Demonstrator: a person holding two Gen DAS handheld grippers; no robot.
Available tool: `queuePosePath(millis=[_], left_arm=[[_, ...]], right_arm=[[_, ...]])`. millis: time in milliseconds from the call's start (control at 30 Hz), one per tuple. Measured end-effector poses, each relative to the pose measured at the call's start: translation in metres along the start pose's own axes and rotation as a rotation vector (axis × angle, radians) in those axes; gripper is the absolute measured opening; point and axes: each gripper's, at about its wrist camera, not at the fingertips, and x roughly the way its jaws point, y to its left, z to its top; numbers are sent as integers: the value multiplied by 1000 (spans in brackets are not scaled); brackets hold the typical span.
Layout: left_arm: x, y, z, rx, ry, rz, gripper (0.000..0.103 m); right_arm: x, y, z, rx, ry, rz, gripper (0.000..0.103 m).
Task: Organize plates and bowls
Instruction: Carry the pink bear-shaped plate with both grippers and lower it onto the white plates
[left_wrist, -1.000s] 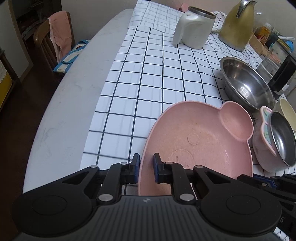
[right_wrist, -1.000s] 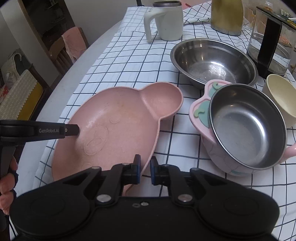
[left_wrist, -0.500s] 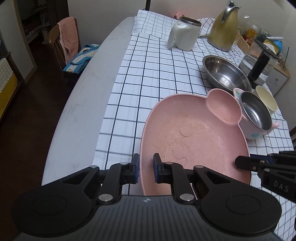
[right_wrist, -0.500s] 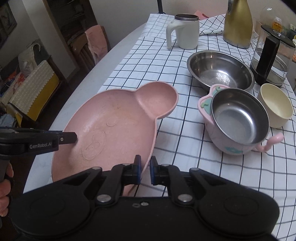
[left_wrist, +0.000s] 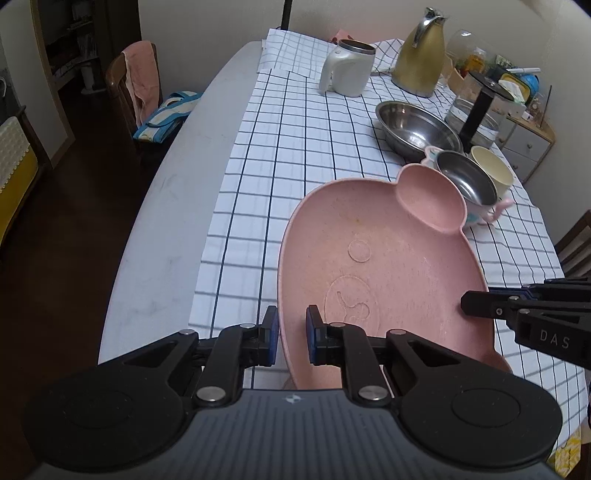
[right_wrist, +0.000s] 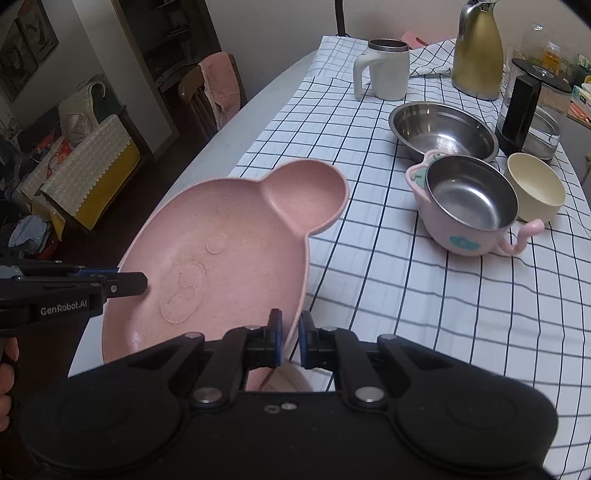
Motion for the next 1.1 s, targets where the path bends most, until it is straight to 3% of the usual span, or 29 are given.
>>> queuePosePath(millis=[267,600,1100], left_arm=[[-7,-6,-48,-8,38,-16,14],[4,-12,-94,5,87,-14,14],[31,-10,-105,19,138,-31,14]], right_arm=[[-16,7,-38,6,11,-2,9],[-7,7,-85,17,52,-28,9],[8,9,-100,11,64,-63,8]])
